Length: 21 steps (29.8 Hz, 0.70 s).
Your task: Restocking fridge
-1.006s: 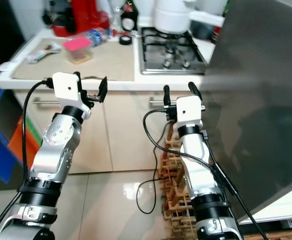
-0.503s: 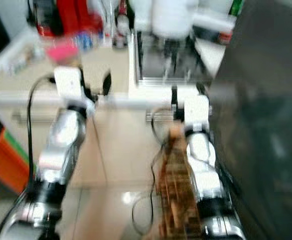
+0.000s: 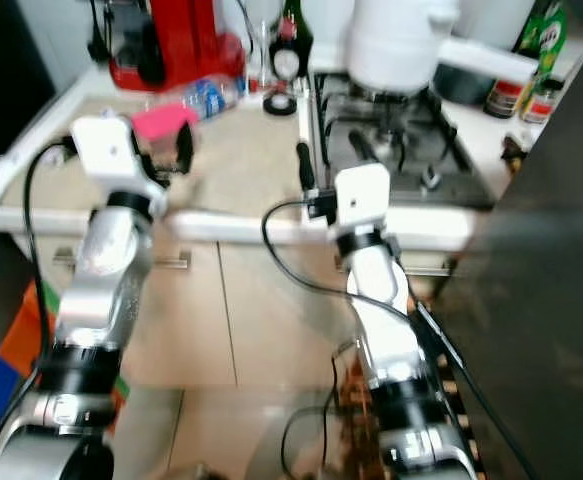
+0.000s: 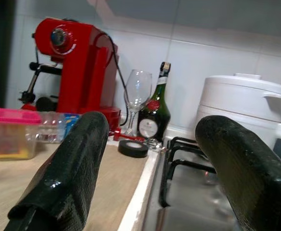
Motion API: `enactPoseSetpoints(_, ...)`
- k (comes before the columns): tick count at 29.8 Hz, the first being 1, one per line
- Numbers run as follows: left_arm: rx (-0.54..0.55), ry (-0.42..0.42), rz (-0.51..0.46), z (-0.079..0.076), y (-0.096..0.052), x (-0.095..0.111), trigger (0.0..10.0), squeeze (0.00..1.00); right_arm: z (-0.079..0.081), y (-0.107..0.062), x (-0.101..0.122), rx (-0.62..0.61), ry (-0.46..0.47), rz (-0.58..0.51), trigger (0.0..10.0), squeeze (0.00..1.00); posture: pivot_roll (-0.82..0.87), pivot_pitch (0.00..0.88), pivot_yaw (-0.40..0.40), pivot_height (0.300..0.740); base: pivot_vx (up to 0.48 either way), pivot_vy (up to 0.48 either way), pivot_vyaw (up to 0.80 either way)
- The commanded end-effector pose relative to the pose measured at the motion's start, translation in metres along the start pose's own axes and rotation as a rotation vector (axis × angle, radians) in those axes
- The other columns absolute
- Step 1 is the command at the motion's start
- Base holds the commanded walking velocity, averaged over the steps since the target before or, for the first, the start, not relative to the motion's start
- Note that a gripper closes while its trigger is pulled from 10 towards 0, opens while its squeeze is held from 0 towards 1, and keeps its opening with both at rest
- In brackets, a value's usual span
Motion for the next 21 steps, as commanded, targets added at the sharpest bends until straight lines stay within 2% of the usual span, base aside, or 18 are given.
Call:
enactPoseSetpoints(1, 0.015, 0.008, 0.008, 0.009, 0.004, 0.002, 10.0, 1.00, 0.002, -0.002, -0.005, 0.009, 0.008, 0.024, 10.0, 0.00, -0.02, 0.000, -0.021, 0.740, 0.000, 0.000, 0.00)
enactPoseSetpoints(3, 0.010, 0.010, 0.008, 0.010, 0.005, 0.002, 10.0, 1.00, 0.002, -0.002, -0.006, 0.009, 0.007, 0.029, 10.0, 0.00, -0.02, 0.000, -0.021, 0.740, 0.000, 0.000, 0.00)
enactPoseSetpoints(4, 0.003, 0.034, 0.038, 0.010, 0.006, -0.002, 10.0, 1.00, 0.002, -0.004, -0.010, 0.008, 0.008, 0.042, 10.0, 0.00, -0.03, 0.000, -0.018, 0.740, 0.000, 0.000, 0.00)
enactPoseSetpoints(8, -0.009, 0.037, 0.081, 0.009, 0.007, -0.011, 10.0, 1.00, 0.001, -0.006, -0.014, 0.000, 0.012, 0.061, 10.0, 0.00, -0.03, 0.001, -0.015, 0.740, 0.000, 0.000, 0.00)
enactPoseSetpoints(9, -0.006, 0.041, 0.084, 0.010, 0.007, -0.011, 10.0, 0.65, 0.001, -0.007, -0.014, -0.001, 0.012, 0.063, 10.0, 0.00, -0.03, 0.004, -0.015, 0.740, 0.000, 0.000, 0.00)
enactPoseSetpoints(10, -0.006, 0.041, 0.084, 0.010, 0.007, -0.011, 10.0, 0.65, 0.001, -0.007, -0.014, -0.001, 0.012, 0.063, 10.0, 0.00, -0.03, 0.004, -0.015, 0.740, 0.000, 0.000, 0.00)
enactPoseSetpoints(11, -0.005, 0.038, 0.086, 0.010, 0.008, -0.011, 10.0, 0.00, 0.001, -0.008, -0.015, -0.003, 0.013, 0.068, 10.0, 0.00, -0.03, 0.006, -0.014, 0.740, 0.000, 0.000, 0.00)
enactPoseSetpoints(14, -0.012, 0.029, 0.089, 0.010, 0.008, -0.011, 10.0, 0.00, 0.000, -0.009, -0.016, -0.006, 0.016, 0.071, 10.0, 0.00, -0.03, 0.010, -0.013, 0.740, 0.000, 0.000, 0.00)
enactPoseSetpoints(21, -0.042, 0.036, 0.116, 0.006, 0.008, -0.016, 10.0, 0.00, 0.000, -0.011, -0.019, -0.012, 0.022, 0.085, 10.0, 0.00, -0.04, 0.016, -0.011, 0.740, 0.000, 0.480, 0.00)
Point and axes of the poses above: a point about 5 cm out from each wrist's last joint towards the gripper, its own y axis pointing out of the wrist towards the gripper, its own x axis along the axis of the wrist's last joint, z = x × y, the point moved 5 cm from there along y, pointing out of the wrist towards the gripper, and after that the axes turned 1 degree about -y, right-handed, at the moved point
